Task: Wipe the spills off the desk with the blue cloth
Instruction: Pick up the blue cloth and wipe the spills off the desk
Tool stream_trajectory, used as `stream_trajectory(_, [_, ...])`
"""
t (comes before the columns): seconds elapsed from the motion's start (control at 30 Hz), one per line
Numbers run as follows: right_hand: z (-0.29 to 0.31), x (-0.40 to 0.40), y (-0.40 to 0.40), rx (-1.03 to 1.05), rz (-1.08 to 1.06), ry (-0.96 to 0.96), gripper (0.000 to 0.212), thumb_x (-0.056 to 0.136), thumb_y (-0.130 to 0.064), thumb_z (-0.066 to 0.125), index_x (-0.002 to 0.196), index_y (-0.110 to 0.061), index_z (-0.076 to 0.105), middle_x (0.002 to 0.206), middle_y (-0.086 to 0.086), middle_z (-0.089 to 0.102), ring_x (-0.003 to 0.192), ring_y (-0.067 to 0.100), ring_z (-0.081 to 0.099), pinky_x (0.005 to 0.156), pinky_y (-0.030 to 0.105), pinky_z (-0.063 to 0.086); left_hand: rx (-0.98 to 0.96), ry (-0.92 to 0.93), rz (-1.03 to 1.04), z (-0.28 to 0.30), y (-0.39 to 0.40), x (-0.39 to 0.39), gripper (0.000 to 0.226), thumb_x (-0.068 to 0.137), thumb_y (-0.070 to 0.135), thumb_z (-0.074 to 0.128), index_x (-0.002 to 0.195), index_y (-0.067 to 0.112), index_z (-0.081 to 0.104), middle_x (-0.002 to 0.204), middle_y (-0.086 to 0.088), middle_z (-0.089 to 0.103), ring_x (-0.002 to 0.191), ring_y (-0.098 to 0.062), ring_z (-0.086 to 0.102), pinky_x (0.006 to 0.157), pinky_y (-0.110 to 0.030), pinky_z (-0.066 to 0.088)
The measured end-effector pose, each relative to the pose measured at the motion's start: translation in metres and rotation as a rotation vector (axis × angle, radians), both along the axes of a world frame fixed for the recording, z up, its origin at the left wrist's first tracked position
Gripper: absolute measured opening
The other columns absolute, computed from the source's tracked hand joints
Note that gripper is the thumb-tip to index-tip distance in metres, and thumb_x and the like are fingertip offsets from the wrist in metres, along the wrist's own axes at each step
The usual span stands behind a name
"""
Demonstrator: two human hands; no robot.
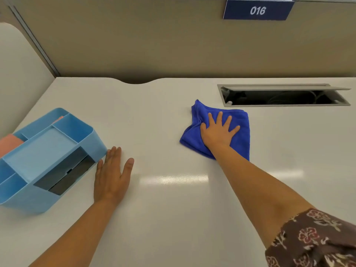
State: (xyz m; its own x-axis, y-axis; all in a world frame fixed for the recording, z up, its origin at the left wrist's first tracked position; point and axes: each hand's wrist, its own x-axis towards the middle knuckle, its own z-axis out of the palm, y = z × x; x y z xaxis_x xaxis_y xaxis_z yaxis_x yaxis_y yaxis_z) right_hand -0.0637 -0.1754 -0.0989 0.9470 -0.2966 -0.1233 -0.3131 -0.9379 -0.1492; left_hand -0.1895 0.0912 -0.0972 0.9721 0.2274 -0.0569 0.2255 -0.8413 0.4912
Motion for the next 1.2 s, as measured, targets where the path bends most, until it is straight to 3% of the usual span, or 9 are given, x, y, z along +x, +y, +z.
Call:
stream_trajectory(0.3, [0.001, 0.050, 0.070, -0.034, 0.398, 0.017, 0.055, 0.101, -0.047, 0.016, 0.153, -0.031, 0.004, 0.162, -0.001, -0.004, 0.149, 0.030, -0.008, 0.115, 0.063, -0.004, -0.068, -0.001, 0.039, 0.012, -0.006, -0.002, 0.064, 0.094, 0.042, 0.033, 0.149, 0.018, 0.012, 0.160, -0.001, 0.011, 0.148, -0.021, 0.006, 0.119, -0.034, 0.003])
stream_trajectory(0.57, [-0.001, 0.023, 0.123, -0.026, 0.729, 0.009, 0.053, 0.100, -0.049, 0.019, 0.151, -0.037, 0.009, 0.162, -0.007, -0.001, 0.150, 0.026, -0.008, 0.115, 0.062, -0.006, -0.113, -0.014, 0.075, 0.008, -0.004, -0.001, 0.070, 0.093, 0.044, 0.035, 0.150, 0.016, 0.006, 0.160, -0.001, 0.010, 0.147, -0.027, 0.009, 0.118, -0.037, 0.010])
stream_trajectory(0.73, [-0.002, -0.014, 0.121, -0.007, 0.820, -0.009, 0.053, 0.100, -0.050, 0.022, 0.151, -0.038, 0.012, 0.162, -0.007, 0.002, 0.150, 0.025, -0.007, 0.116, 0.061, -0.007, -0.188, -0.049, 0.090, 0.005, 0.001, -0.001, 0.072, 0.092, 0.045, 0.037, 0.150, 0.016, 0.007, 0.159, -0.006, 0.018, 0.145, -0.029, 0.018, 0.116, -0.041, 0.019])
stream_trajectory(0.9, [-0.003, -0.060, 0.105, -0.001, 0.881, -0.008, 0.053, 0.099, -0.051, 0.023, 0.150, -0.038, 0.013, 0.162, -0.008, 0.002, 0.150, 0.025, -0.006, 0.116, 0.060, -0.006, -0.241, -0.089, 0.077, 0.009, -0.001, -0.004, 0.082, 0.080, 0.053, 0.025, 0.150, 0.014, 0.011, 0.157, -0.008, 0.024, 0.144, -0.025, 0.024, 0.114, -0.037, 0.022])
stream_trajectory(1.2, [-0.006, -0.150, 0.045, 0.056, 0.898, 0.002, 0.056, 0.095, -0.053, 0.020, 0.149, -0.040, 0.017, 0.162, -0.009, 0.004, 0.150, 0.023, -0.006, 0.117, 0.058, -0.010, -0.166, -0.041, 0.084, 0.011, -0.003, -0.006, 0.061, 0.096, 0.037, 0.032, 0.150, 0.016, 0.013, 0.153, -0.016, 0.028, 0.141, -0.032, 0.025, 0.113, -0.043, 0.022])
